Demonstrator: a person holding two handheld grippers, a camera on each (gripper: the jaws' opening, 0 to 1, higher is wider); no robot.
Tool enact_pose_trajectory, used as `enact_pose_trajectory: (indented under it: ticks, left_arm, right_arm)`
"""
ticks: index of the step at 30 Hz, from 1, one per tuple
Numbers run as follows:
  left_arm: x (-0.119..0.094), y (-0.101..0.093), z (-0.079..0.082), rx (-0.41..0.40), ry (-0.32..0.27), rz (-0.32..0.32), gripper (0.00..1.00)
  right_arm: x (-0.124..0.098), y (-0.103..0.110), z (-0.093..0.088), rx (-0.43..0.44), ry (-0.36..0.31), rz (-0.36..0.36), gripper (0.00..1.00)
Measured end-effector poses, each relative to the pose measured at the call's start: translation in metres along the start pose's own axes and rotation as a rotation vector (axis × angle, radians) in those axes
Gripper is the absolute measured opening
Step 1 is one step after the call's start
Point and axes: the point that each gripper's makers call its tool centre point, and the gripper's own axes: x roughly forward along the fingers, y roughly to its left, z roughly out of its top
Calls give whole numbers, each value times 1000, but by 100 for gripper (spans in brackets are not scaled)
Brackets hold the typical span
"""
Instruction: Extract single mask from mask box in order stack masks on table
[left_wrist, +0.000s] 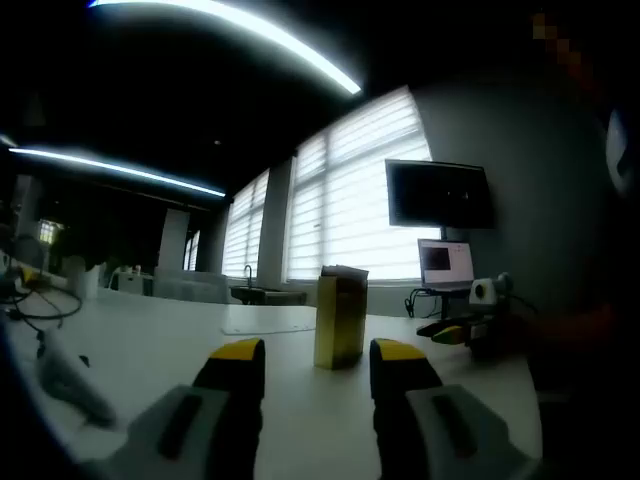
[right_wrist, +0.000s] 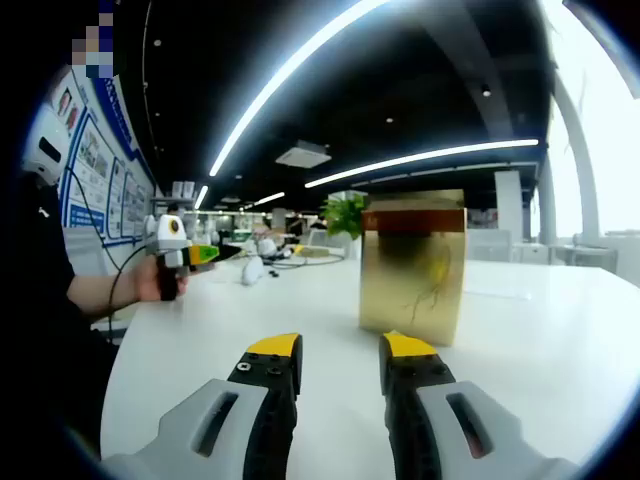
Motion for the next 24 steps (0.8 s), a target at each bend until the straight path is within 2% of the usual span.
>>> enact_pose_trajectory:
  ticks: [10,16,23,24]
  left_arm:
    - [2,-5,-3,3,21,-19,45]
    - [2,-2,-3,0,18,-13,50]
    - [2,-3,-5,10,24,-17,50]
    - [2,-2,-2,49,18,-14,48]
  right_arm:
    - [0,0,0,-3,0,-2,28]
    - [0,-1,0,-3,0,-2,28]
    - [0,0,0,-4,1,-1,28]
    - [0,0,-1,-4,1,-1,28]
